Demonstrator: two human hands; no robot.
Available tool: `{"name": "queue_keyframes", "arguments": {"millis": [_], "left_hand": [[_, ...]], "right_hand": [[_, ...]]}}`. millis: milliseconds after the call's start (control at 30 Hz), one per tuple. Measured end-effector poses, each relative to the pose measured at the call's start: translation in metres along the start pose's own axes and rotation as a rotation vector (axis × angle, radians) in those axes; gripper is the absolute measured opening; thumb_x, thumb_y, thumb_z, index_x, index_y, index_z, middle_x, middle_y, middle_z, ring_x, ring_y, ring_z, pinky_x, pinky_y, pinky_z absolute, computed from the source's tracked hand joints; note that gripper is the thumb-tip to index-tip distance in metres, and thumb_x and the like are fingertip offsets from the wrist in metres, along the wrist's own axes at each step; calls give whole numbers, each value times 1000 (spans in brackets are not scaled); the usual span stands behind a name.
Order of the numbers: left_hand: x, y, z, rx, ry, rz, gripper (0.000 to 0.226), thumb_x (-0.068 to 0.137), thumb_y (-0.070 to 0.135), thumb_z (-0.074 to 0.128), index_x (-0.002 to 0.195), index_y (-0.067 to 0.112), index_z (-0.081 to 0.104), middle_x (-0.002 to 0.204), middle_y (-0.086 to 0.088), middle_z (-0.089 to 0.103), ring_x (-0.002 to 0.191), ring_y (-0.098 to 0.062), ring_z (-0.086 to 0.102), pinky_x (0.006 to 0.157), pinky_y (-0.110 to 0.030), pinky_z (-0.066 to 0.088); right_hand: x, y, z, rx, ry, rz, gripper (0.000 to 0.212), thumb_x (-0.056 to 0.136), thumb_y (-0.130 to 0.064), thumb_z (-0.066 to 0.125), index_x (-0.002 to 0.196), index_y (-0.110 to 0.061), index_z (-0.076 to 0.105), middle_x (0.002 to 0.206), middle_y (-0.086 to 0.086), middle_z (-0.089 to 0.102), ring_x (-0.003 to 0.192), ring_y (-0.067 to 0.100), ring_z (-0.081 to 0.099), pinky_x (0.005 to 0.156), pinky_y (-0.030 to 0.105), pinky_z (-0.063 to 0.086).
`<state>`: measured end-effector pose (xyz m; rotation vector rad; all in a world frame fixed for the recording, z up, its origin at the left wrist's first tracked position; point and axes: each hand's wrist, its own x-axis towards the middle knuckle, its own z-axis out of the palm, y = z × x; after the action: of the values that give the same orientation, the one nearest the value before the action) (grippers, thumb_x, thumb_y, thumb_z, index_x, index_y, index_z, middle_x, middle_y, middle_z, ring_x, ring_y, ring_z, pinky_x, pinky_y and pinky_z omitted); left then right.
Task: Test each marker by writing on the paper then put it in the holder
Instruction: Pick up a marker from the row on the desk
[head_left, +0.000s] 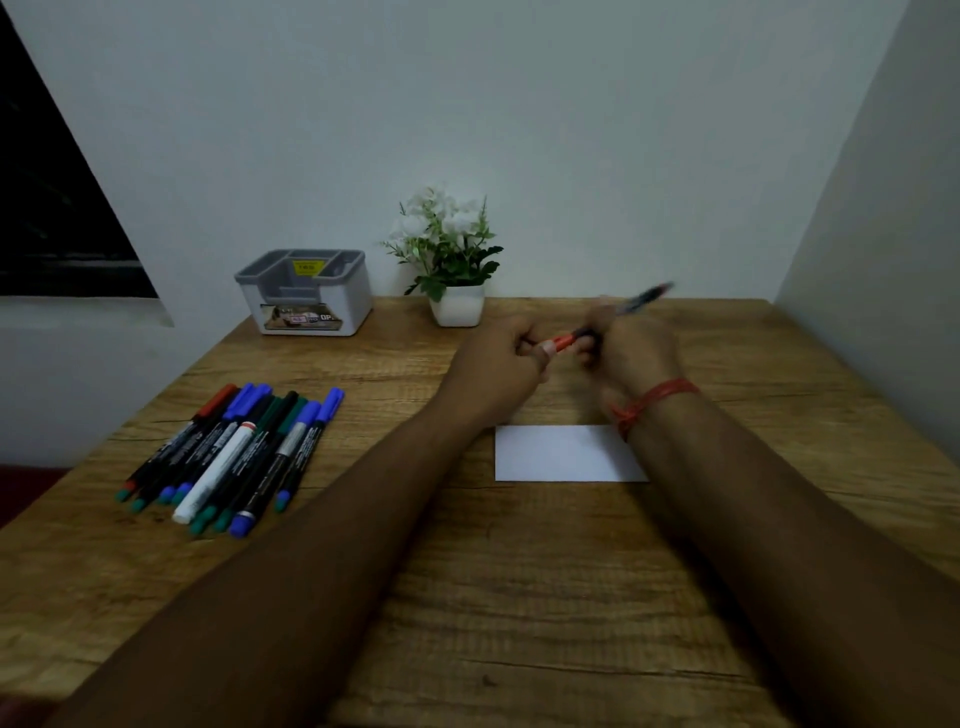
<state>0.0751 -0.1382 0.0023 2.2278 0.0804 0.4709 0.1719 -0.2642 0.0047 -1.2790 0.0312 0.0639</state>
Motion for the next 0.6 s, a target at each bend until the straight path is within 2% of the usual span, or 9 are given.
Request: {"name": "queue_keyframes", "arguments": {"millis": [67,133,267,367,467,600], "left_hand": [[-4,-13,-14,-4,-17,-99,19,100,26,56,96,10,65,79,1,72,63,3,58,59,-25,37],[-5,-31,-29,28,8,-171,18,100,30,56,96,16,67,81,3,73,73,-4,62,64,-27,41],[6,-46,-26,244,35,-137,13,94,38,64,98,27,70,85,12,61,88,-10,58,81,-35,49],[11,-44,-12,328,21,-82,11,89,40,68,95,32,69,89,16,55,91,-10,54,91,-45,47],[11,-45,-8,349,0,-84,13,86,41,72,93,32,66,90,15,58,91,-8,55,95,-47,45],[13,-49,-10,348,14,-90,22,83,50,72,91,30,64,87,13,61,88,-7,56,92,-46,47]], "right_hand": [[18,-17,-29,136,108,5,28,105,-22,52,78,-17,49,62,0,47,33,2,45,37,18,36],[28,-24,-53,175,132,-11,25,105,-24,52,82,-17,50,68,-1,47,38,2,46,39,15,39],[17,-8,-36,116,-44,21,20,103,-21,56,84,-15,54,72,0,50,43,1,51,43,13,44],[4,-3,-17,6,-120,-29,21,101,-22,60,82,-13,58,69,0,55,47,2,56,50,17,50],[-6,2,-15,-60,-149,-82,21,100,-23,62,83,-12,60,69,1,59,56,6,58,58,23,52],[-14,3,-15,-134,-138,-115,23,101,-22,60,81,-11,60,71,4,60,56,8,57,54,22,52]]}}
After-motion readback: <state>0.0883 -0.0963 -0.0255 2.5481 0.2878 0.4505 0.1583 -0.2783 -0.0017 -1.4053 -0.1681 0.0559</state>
